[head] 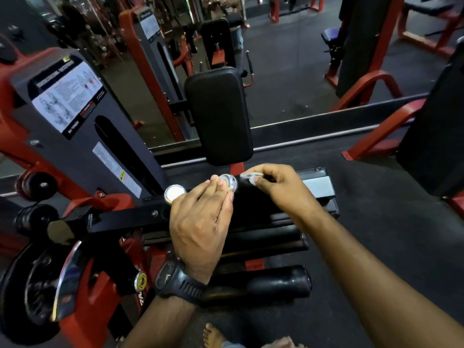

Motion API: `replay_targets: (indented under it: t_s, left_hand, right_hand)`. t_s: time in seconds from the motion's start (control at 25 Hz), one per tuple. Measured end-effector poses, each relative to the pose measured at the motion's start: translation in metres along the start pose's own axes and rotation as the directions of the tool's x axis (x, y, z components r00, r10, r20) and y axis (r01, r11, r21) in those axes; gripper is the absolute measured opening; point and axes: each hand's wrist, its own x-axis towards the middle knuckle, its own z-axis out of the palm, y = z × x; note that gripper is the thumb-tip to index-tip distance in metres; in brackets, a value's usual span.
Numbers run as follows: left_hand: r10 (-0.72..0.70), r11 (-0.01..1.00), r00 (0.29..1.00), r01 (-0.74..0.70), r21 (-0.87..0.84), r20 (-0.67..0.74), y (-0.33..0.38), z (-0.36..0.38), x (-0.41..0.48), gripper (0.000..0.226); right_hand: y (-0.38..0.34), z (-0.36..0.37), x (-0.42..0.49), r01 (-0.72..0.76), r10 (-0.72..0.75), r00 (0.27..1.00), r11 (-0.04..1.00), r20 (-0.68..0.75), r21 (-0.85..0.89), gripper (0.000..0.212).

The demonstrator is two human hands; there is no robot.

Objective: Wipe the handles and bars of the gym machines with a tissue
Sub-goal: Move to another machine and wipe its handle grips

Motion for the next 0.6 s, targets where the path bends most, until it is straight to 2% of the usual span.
replay_targets:
  t_s: [0.04, 0.12, 0.16, 0.32, 0.48, 0.6]
  left_hand:
    - [0.008, 1.0, 1.0, -0.008, 0.002, 0.005, 0.0, 0.0, 0.001, 0.019]
    - [0.021, 1.0, 1.0, -0.022, 0.016, 0.004, -0.001, -0.001, 0.0, 0.019]
    - [0.022, 1.0, 1.0, -0.022, 0.018, 0.002, -0.001, -0.002, 0.0, 0.02]
    - [0.016, 1.0, 1.0, -0.016, 0.013, 0.014, -0.002, -0.001, 0.0, 0.021]
    - [0.016, 1.0, 1.0, -0.017, 0.015, 0.017, -0.002, 0.0, 0.0, 0.023]
    - [0.022, 1.0, 1.0, -0.022, -0.002, 0.006, -0.003, 0.001, -0.002, 0.021]
  right_hand:
    - [-0.006, -0.002, 0.004, 0.032, -0.029, 0.998, 0.998, 0.049, -0.061, 0.021]
    - [-0.015, -0.008, 0.007, 0.013, 0.002, 0.995, 0.99, 0.102, -0.139, 0.021]
    - [-0.02, -0.009, 0.006, 0.014, 0.0, 0.992, 0.993, 0.123, -0.118, 0.022]
    - [-0.046, -0.002, 0.001, 0.177, -0.163, 0.962, 0.983, 0.218, -0.046, 0.024]
    - [-0.058, -0.004, 0.003, 0.209, -0.217, 0.947, 0.976, 0.237, 0.059, 0.025]
    - [-0.046, -0.008, 0.012, 0.229, -0.188, 0.949, 0.963, 0.251, -0.142, 0.02]
